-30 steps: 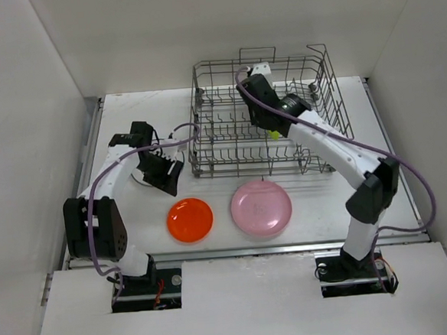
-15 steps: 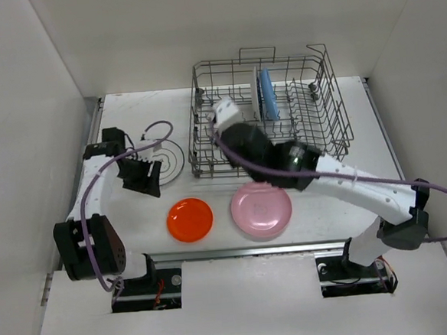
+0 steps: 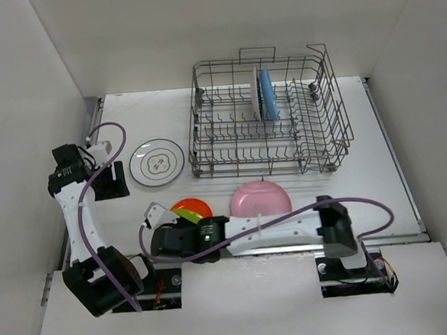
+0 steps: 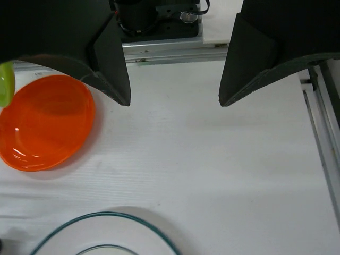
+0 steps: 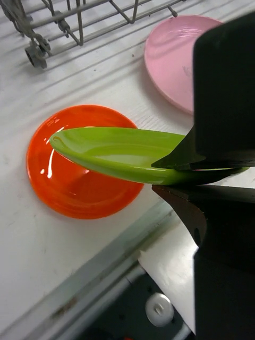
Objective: Unload the plates from the dish rack
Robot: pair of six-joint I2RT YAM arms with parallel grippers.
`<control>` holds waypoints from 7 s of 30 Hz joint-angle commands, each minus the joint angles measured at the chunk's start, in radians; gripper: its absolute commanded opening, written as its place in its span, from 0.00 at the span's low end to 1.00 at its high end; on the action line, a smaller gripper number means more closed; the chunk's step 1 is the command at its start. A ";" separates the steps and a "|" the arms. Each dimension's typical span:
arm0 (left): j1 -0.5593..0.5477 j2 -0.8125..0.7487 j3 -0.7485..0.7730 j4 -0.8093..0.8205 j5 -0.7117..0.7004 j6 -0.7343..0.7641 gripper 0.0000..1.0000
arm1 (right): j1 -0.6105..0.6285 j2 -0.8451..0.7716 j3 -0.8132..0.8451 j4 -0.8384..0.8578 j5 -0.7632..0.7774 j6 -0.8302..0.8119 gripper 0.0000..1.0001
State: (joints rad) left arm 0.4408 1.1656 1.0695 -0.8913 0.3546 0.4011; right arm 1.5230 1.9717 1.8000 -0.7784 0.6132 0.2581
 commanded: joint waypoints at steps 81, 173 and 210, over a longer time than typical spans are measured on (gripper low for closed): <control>0.030 0.324 0.464 0.026 0.087 -0.275 1.00 | -1.166 0.136 0.309 0.134 -0.403 0.063 0.47; 0.030 0.221 0.343 -0.101 0.076 -0.143 1.00 | -1.241 -0.112 0.460 0.036 -0.317 -0.161 0.00; 0.030 -0.012 0.296 -0.164 0.069 -0.048 1.00 | -0.178 -0.033 -0.308 -0.604 0.149 0.504 0.54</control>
State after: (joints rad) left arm 0.4667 1.1828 1.3815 -1.0260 0.4294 0.3038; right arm 1.3563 1.9759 1.4704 -1.2842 0.6872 0.7151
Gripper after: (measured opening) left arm 0.997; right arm 0.511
